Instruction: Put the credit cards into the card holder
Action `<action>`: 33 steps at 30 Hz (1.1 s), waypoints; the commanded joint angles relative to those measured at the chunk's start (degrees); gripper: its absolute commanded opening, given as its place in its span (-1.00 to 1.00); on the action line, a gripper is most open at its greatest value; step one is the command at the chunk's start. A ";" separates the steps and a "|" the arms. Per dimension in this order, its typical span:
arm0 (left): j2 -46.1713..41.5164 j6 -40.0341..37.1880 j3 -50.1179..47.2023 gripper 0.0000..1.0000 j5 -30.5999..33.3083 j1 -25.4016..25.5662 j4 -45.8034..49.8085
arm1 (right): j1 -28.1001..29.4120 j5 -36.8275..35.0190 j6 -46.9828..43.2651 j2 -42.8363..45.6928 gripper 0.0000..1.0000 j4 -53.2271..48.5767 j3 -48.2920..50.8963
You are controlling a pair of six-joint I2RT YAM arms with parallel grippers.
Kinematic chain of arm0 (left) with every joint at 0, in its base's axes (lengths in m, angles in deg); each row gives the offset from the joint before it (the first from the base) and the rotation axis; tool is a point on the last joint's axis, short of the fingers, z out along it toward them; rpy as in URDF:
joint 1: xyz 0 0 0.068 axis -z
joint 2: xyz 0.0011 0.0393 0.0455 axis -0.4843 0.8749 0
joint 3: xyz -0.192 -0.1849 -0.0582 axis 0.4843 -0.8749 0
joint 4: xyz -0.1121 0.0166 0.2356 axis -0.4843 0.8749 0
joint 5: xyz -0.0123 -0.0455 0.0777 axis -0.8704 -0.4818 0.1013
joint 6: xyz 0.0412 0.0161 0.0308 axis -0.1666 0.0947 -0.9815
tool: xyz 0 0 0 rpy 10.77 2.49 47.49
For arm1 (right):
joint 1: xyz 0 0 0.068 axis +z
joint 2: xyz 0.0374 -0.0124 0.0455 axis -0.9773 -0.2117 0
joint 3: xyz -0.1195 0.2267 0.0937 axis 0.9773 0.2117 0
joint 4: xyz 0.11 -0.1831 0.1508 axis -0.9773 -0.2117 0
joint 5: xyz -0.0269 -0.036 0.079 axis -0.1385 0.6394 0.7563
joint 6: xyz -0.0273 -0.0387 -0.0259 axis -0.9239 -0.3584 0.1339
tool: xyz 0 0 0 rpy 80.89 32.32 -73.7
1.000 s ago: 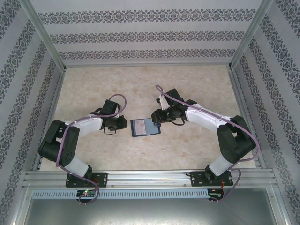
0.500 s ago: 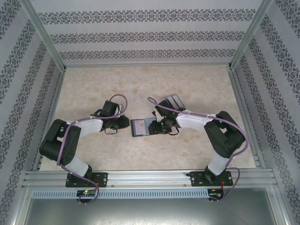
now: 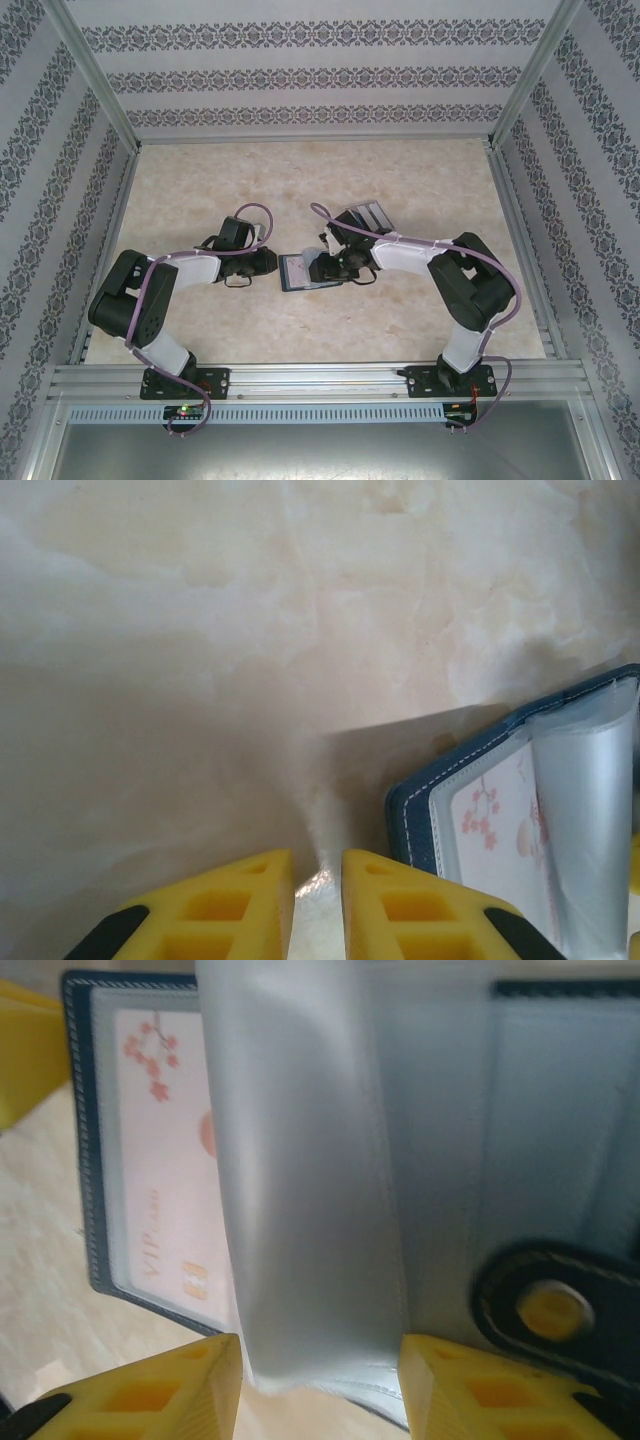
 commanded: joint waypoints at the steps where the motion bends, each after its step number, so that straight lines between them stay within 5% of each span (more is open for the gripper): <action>1: 2.92 -0.53 -1.17 -0.57 -0.60 0.02 -3.84 | 0.84 4.00 1.37 -2.12 -0.08 4.64 -0.81; 23: 3.69 -0.10 -0.49 -0.57 0.56 -0.08 -3.13 | 3.55 11.68 -0.69 5.35 -0.06 11.59 -0.21; 29: 2.13 -0.26 -0.99 -0.57 2.63 -0.16 -2.73 | 4.06 22.44 -2.77 6.12 -0.01 13.72 -1.27; 33: 0.15 0.28 -2.46 -0.53 5.48 -0.53 -2.94 | 3.34 17.85 -4.80 9.13 -0.01 11.42 -0.94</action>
